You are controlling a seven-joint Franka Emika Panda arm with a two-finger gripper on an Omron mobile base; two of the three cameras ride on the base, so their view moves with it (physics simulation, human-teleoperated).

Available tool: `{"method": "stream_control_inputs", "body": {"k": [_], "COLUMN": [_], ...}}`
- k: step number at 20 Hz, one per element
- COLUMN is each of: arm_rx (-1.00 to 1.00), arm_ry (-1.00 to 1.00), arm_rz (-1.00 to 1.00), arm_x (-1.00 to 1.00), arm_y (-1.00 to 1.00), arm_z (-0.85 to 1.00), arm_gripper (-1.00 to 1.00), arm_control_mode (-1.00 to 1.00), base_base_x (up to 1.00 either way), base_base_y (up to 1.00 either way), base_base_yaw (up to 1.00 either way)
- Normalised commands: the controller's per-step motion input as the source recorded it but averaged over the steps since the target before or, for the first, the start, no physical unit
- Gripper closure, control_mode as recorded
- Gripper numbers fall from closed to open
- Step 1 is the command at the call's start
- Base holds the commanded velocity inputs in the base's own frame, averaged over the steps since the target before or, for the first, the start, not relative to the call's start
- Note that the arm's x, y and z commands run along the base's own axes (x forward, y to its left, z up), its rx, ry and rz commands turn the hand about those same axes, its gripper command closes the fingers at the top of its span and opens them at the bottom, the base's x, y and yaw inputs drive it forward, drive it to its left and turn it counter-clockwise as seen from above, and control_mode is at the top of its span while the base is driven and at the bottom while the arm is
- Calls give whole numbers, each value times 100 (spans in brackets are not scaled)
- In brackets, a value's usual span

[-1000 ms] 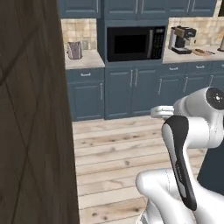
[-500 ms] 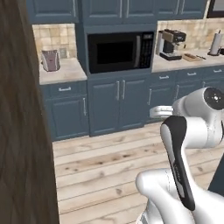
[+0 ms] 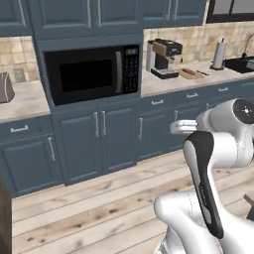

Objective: Retrieve the sausage and cheese from the fridge and place them on the cutting board on the counter.

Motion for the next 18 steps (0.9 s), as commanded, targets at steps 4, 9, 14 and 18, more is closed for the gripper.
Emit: {"method": "stream_control_inputs", "body": {"k": [4, 9, 14, 18], "arm_rx": [0, 0, 0, 0], "arm_ry": [0, 0, 0, 0], "arm_rz": [0, 0, 0, 0], "arm_x": [0, 0, 0, 0], "arm_y": [0, 0, 0, 0], "arm_z": [0, 0, 0, 0], "arm_gripper": [100, 100, 100, 100], "arm_control_mode": [100, 100, 100, 100], "base_base_x": [99, 100, 100, 100], "base_base_y": [-47, -2, -4, -17], "base_base_yaw": [-40, -42, -42, -38]}}
